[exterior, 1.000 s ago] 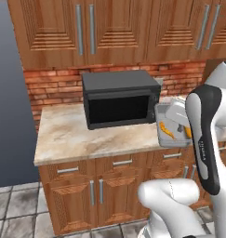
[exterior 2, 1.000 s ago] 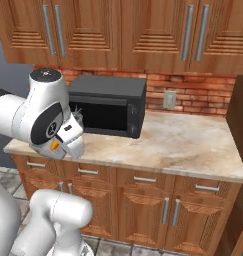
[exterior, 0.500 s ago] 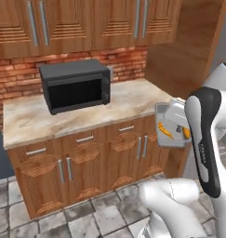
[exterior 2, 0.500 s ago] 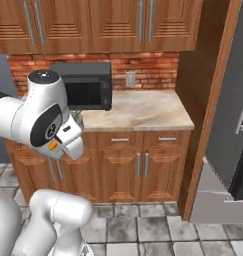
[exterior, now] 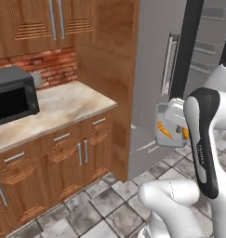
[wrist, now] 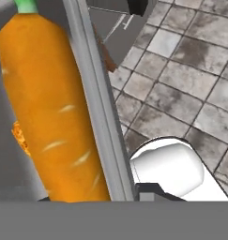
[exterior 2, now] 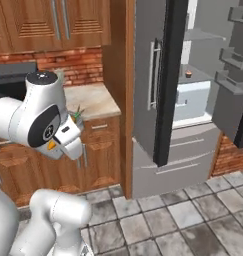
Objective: Place the tupperware on the top shelf of the fridge. Make space for the tupperware among the existing items by rearranging them on the shelves if needed. Close the fridge door when finished.
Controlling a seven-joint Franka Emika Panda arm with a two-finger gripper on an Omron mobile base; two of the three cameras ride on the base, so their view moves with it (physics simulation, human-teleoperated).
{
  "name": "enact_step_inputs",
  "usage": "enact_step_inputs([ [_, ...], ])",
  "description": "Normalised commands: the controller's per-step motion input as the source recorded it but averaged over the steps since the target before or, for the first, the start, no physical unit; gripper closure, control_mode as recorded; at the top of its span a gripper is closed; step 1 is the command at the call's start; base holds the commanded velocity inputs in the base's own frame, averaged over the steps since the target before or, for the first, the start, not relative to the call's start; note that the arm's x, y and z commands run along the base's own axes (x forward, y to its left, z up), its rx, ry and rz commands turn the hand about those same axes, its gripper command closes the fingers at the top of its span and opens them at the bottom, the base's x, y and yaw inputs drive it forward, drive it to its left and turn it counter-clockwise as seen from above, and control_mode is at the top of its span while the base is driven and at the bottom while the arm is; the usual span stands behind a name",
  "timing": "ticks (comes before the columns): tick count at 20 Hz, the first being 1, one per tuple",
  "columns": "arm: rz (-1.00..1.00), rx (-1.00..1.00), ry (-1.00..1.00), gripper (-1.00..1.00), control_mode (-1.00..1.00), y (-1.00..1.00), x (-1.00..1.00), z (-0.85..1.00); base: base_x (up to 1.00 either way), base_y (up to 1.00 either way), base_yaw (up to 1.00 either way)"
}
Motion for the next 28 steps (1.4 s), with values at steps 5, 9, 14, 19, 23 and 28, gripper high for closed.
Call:
enact_step_inputs([
  [5,0.00,0.00,0.00,1.00,1.00,0.00,0.00,0.00,0.21,-0.98,-0.37],
  [9,0.00,0.00,0.00,1.00,1.00,0.00,0.00,0.00,0.36,-0.88,-0.30],
  [14,0.00,0.00,0.00,1.00,1.00,0.00,0.00,0.00,0.63,-0.71,-0.06],
  [19,0.00,0.00,0.00,1.00,1.00,0.00,0.00,0.00,0.46,-0.86,0.34],
  [23,0.00,0.00,0.00,1.00,1.00,0.00,0.00,0.00,0.44,-0.50,0.70],
  [28,0.00,0.00,0.00,1.00,1.00,0.00,0.00,0.00,0.44,-0.52,0.71],
])
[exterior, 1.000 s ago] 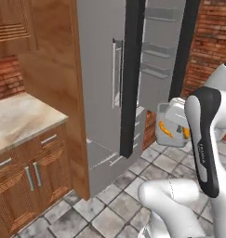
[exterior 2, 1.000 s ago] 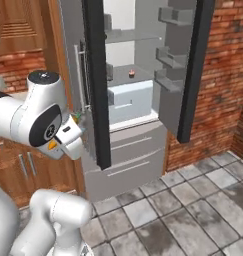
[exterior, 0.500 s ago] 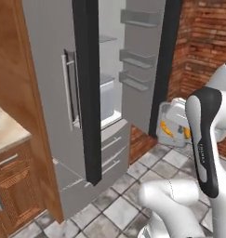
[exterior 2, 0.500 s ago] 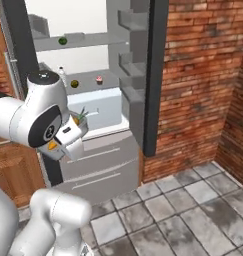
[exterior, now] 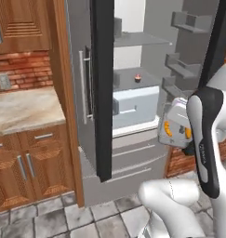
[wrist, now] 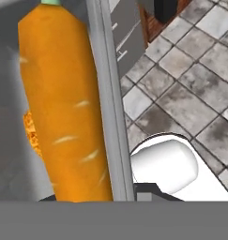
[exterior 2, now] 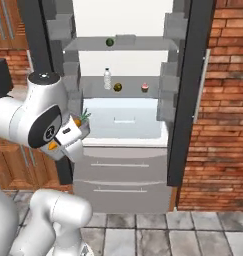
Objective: Place the tupperware on the top shelf of the fridge. Make space for the tupperware among the existing items by rearranging them on the shelves if needed. Close the fridge door when finished.
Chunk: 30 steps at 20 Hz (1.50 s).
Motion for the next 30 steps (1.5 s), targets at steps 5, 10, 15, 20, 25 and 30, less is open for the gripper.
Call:
enact_step_inputs([
  [5,0.00,0.00,0.00,1.00,1.00,0.00,0.00,0.00,0.49,-0.82,0.56],
  [10,0.00,0.00,0.00,1.00,1.00,0.00,0.00,0.00,0.65,-0.63,0.24],
  [15,0.00,0.00,0.00,1.00,1.00,0.00,0.00,0.00,0.93,-0.04,-0.03],
  [20,0.00,0.00,0.00,1.00,1.00,0.00,0.00,0.00,0.87,0.00,-0.14],
  [25,0.00,0.00,0.00,1.00,1.00,0.00,0.00,0.00,0.68,0.02,-0.26],
  [30,0.00,0.00,0.00,1.00,1.00,0.00,0.00,0.00,0.41,0.18,-0.39],
])
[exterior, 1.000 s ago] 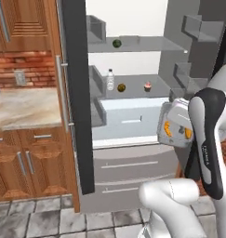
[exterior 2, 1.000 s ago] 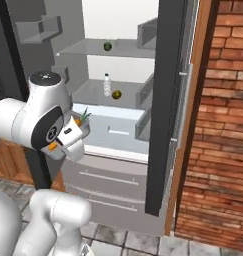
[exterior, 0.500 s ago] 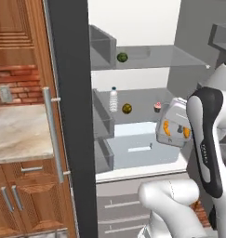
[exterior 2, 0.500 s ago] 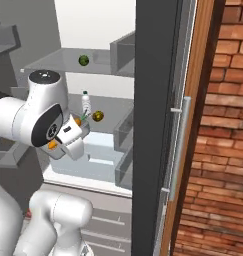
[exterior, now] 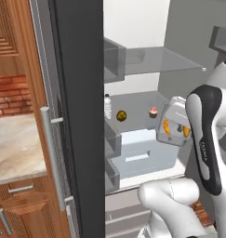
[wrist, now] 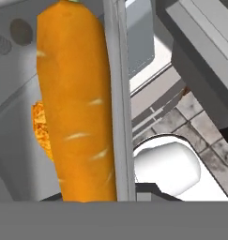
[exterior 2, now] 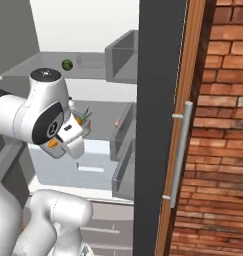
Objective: Place the tupperware on the top shelf of the fridge. Make space for the tupperware among the existing items by rearranging them on the shelves if needed. Close the fridge door when finished.
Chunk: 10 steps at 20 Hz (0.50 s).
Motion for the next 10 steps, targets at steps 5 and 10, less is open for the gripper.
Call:
enact_step_inputs([
  [5,-0.07,0.00,-0.08,1.00,-1.00,0.03,0.00,0.06,0.10,0.24,-0.21],
  [10,-0.09,0.00,-0.23,1.00,-1.00,0.00,0.00,0.64,0.00,0.00,0.00],
])
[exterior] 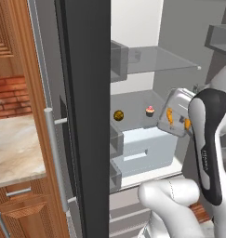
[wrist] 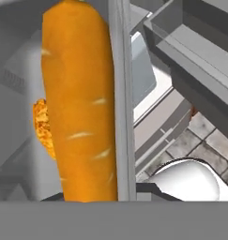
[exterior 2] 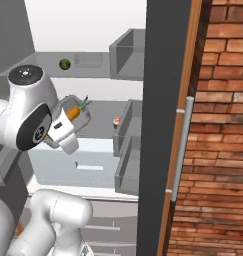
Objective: Place the tupperware on the top shelf of the fridge. Make space for the tupperware among the existing items by rearranging them on the shelves if needed. Close the fridge door when finished.
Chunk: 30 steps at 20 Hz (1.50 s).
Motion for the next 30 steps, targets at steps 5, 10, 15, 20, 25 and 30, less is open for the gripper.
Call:
enact_step_inputs([
  [5,-0.04,0.02,-0.10,1.00,-1.00,0.00,0.11,0.78,0.00,0.00,0.00],
  [10,-0.03,0.00,-0.05,1.00,-1.00,-0.10,0.43,0.30,0.00,0.00,0.00],
  [15,-0.04,0.00,-0.11,1.00,-1.00,-0.08,0.52,0.22,0.00,0.00,0.00],
  [20,-0.07,0.00,-0.20,1.00,-1.00,-0.04,0.53,0.05,0.00,0.00,0.00],
  [25,-0.12,0.00,-0.06,1.00,-1.00,-0.16,0.63,0.02,0.00,0.00,0.00],
  [30,-0.11,0.01,0.00,1.00,-1.00,-0.05,0.70,0.15,0.00,0.00,0.00],
])
